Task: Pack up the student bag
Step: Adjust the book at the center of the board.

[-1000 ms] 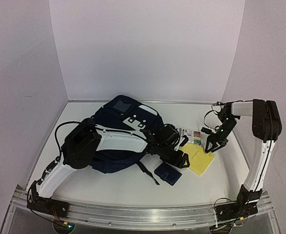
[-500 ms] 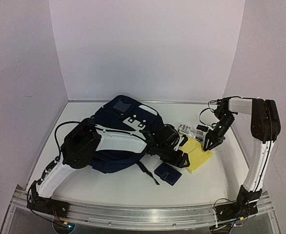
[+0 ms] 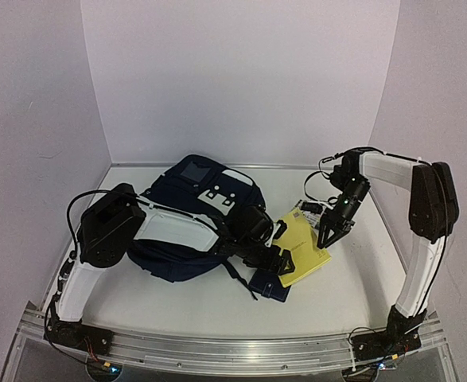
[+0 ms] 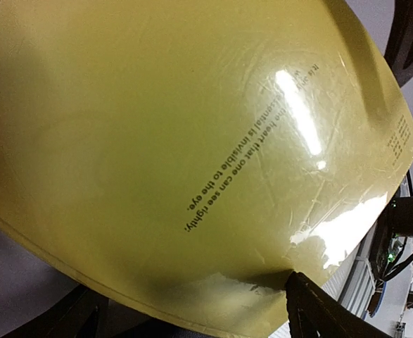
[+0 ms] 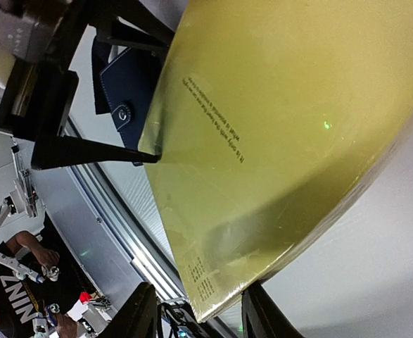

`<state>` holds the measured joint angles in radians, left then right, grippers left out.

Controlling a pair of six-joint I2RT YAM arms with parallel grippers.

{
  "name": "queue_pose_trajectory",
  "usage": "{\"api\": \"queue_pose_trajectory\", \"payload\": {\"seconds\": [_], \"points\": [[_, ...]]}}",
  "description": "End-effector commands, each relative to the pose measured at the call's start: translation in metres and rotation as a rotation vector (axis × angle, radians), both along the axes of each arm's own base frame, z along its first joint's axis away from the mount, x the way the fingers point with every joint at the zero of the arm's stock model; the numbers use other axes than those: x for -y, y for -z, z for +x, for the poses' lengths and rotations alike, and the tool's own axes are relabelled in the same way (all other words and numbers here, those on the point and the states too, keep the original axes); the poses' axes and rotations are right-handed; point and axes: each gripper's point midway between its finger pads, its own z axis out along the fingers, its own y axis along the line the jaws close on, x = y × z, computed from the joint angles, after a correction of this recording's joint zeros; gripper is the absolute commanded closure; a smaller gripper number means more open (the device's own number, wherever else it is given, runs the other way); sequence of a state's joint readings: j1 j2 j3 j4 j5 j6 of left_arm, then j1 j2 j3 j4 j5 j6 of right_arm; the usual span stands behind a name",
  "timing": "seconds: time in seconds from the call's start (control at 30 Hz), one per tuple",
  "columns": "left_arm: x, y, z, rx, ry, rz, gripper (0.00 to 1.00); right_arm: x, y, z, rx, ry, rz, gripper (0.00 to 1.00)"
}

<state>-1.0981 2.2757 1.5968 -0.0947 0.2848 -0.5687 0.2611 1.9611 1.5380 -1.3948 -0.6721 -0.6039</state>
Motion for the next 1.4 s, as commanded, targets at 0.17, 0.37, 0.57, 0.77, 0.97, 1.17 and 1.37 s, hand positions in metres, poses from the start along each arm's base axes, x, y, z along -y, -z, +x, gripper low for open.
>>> {"api": "queue_pose_trajectory", "payload": {"seconds": [0.17,0.37,0.57,0.77,0.97,1.17,1.37], "points": [[-0.017,-0.010,0.002,0.063,-0.099,-0.080,0.10,-0.105,-0.062,-0.019,0.031,-0.069,0.339,0.58],[-0.043,-0.043,0.006,0.127,-0.177,-0.151,0.07,-0.129,-0.072,-0.024,0.042,-0.097,0.385,0.58],[-0.061,-0.062,0.000,0.137,-0.218,-0.241,0.06,-0.160,-0.076,-0.037,0.041,-0.157,0.408,0.57],[-0.091,-0.071,-0.002,0.167,-0.285,-0.254,0.05,-0.170,-0.064,-0.035,0.035,-0.175,0.393,0.56],[-0.120,-0.069,-0.007,0.182,-0.334,-0.234,0.05,-0.165,-0.075,-0.028,0.106,-0.182,0.391,0.45],[-0.143,-0.069,-0.013,0.182,-0.380,-0.260,0.05,-0.147,-0.096,-0.014,0.147,-0.119,0.427,0.31],[-0.144,-0.081,-0.013,0.201,-0.373,-0.284,0.05,-0.090,-0.041,0.041,0.256,0.049,0.156,0.31]]}}
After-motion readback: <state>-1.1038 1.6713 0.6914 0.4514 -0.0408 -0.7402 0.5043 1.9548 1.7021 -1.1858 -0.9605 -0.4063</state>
